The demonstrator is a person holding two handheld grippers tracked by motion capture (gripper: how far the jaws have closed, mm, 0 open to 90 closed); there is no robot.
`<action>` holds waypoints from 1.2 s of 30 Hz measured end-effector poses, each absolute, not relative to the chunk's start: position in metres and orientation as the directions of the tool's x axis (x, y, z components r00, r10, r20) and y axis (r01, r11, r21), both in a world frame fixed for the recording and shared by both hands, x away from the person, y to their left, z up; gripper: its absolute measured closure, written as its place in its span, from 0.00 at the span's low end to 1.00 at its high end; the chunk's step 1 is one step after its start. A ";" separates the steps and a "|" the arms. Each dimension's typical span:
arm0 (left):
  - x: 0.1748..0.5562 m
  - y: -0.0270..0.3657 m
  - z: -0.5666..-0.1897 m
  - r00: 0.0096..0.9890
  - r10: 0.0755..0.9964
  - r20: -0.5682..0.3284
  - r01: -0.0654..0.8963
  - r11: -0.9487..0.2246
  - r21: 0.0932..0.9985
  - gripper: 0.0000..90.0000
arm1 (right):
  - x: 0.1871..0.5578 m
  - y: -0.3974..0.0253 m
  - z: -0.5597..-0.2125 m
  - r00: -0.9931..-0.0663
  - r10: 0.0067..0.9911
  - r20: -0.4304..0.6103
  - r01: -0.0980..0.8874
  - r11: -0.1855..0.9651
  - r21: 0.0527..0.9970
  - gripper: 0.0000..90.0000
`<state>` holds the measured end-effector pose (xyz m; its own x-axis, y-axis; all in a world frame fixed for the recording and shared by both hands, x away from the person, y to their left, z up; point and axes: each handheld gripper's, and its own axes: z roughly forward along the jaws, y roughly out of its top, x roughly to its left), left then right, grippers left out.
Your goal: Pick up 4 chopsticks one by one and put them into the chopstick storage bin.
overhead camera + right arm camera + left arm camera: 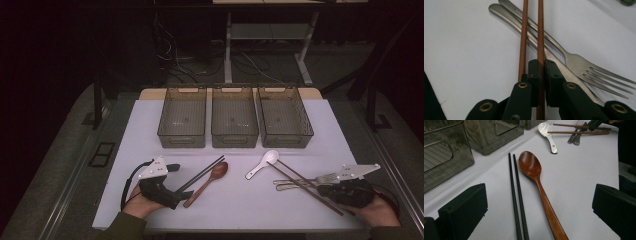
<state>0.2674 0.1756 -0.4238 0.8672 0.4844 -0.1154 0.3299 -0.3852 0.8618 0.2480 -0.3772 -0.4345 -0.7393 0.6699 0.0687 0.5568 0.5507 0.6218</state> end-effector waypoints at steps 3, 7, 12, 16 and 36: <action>0.267 0.176 -0.424 0.868 0.483 -0.114 0.329 -0.388 0.861 0.00 | 0.248 -0.379 -0.433 -0.733 0.676 0.079 0.558 0.531 0.637 0.93; 0.268 0.175 -0.424 0.868 0.482 -0.116 0.330 -0.387 0.861 0.00 | 0.248 -0.381 -0.429 -0.725 0.681 0.102 0.560 0.496 0.664 0.93; 0.267 0.174 -0.425 0.866 0.484 -0.126 0.338 -0.382 0.860 0.00 | 0.250 -0.381 -0.421 -0.715 0.686 0.138 0.555 0.435 0.710 0.93; 0.267 0.173 -0.426 0.867 0.482 -0.126 0.339 -0.385 0.858 0.00 | 0.252 -0.379 -0.416 -0.712 0.687 0.143 0.546 0.414 0.728 0.93; 0.267 0.171 -0.426 0.868 0.480 -0.132 0.341 -0.381 0.859 0.00 | 0.265 -0.346 -0.396 -0.715 0.681 0.157 0.497 0.338 0.799 0.93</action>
